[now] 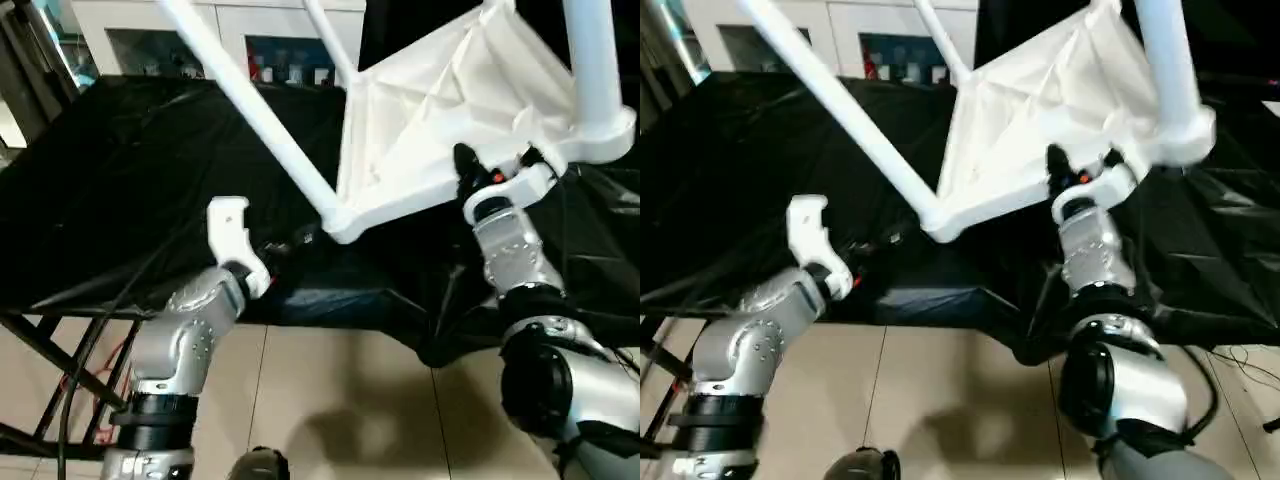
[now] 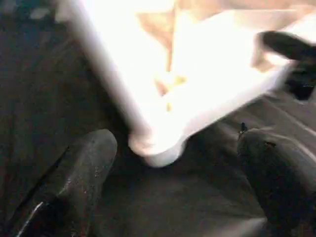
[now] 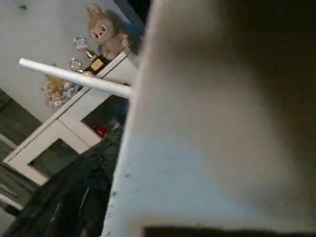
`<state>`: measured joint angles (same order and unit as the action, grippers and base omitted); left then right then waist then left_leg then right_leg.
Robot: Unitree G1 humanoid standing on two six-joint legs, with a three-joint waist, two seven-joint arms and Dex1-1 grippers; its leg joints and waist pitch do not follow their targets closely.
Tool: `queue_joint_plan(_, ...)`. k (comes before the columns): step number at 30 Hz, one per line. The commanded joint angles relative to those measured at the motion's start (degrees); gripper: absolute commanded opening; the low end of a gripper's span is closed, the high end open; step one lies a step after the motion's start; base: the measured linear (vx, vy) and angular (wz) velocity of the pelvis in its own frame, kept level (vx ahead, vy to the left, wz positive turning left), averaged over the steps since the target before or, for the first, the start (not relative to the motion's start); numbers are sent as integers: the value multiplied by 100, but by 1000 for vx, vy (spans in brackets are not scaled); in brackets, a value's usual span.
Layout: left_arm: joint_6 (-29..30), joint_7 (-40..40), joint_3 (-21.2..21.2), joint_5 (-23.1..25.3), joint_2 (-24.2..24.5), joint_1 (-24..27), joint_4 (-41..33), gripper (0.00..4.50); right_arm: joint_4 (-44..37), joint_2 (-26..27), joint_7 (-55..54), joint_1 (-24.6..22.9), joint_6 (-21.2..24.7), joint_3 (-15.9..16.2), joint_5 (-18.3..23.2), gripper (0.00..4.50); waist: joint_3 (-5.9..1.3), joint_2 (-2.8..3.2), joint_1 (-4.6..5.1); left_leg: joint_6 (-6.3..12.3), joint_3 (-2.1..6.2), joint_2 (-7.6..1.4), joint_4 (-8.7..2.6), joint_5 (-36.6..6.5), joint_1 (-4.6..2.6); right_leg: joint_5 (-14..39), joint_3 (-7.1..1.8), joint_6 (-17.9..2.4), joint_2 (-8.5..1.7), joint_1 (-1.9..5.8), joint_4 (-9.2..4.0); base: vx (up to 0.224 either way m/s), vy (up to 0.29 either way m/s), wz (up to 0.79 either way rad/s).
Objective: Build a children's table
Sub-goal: Flip table
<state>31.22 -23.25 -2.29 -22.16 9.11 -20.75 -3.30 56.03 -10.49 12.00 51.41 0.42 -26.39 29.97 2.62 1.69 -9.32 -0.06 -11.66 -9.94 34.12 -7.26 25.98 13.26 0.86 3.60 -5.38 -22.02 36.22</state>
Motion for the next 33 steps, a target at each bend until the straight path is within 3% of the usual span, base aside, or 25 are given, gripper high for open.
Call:
queue_joint_plan(1,-45,-331,-268,85,106,17,-257,450,-302,-331,-83,-42,-226,472,-837,209,-454,-50,56,-216,129,-270,-373,-1197,-385,-123,-36,-1004,-211,50,-339,0,0,0)
queue_joint_plan(4,-270,-552,-577,261,239,-65,-476,450,-440,-521,-221,-54,-158,677,-1154,209,-451,-24,53,-333,133,-276,-389,-1404,-414,121,-40,-937,-203,31,-365,0,0,0)
queue_joint_plan(9,-499,-445,-545,400,186,-281,-414,450,-610,-654,-187,-66,-26,886,-1334,209,-445,-32,56,-573,142,-261,-418,-1682,-408,489,-54,-739,-216,37,-408,0,0,0)
queue_joint_plan(12,-668,-411,-550,575,262,-575,-318,450,-760,-896,-169,-48,212,1150,-1509,209,-449,3,112,-653,157,-239,-418,-1772,-400,500,-49,-725,-201,38,-413,0,0,0)
queue_joint_plan(20,-846,-429,-572,693,243,-760,-184,450,-928,-1183,-216,-34,350,1286,-1685,209,-453,-1,152,-498,144,-237,-383,-1622,-392,220,-51,-909,-186,45,-405,0,0,0)
queue_joint_plan(22,-933,-428,-647,832,277,-805,-140,450,-1023,-1291,-143,-62,409,1407,-1828,209,-463,-28,146,-441,141,-243,-374,-1557,-397,161,-49,-946,-189,60,-396,0,0,0)
queue_joint_plan(29,-1294,-542,-978,1234,414,-916,-89,450,-1127,-1456,-115,-27,445,1670,-2069,206,-454,-29,134,-406,145,-253,-373,-1563,-392,312,-54,-967,-204,50,-403,0,0,0)
queue_joint_plan(33,-1591,-524,-1156,1617,488,-978,-24,450,-930,-1470,216,119,316,1965,-2311,201,-453,-70,146,-343,139,-256,-367,-1544,-381,307,-55,-1011,-211,58,-406,0,0,0)
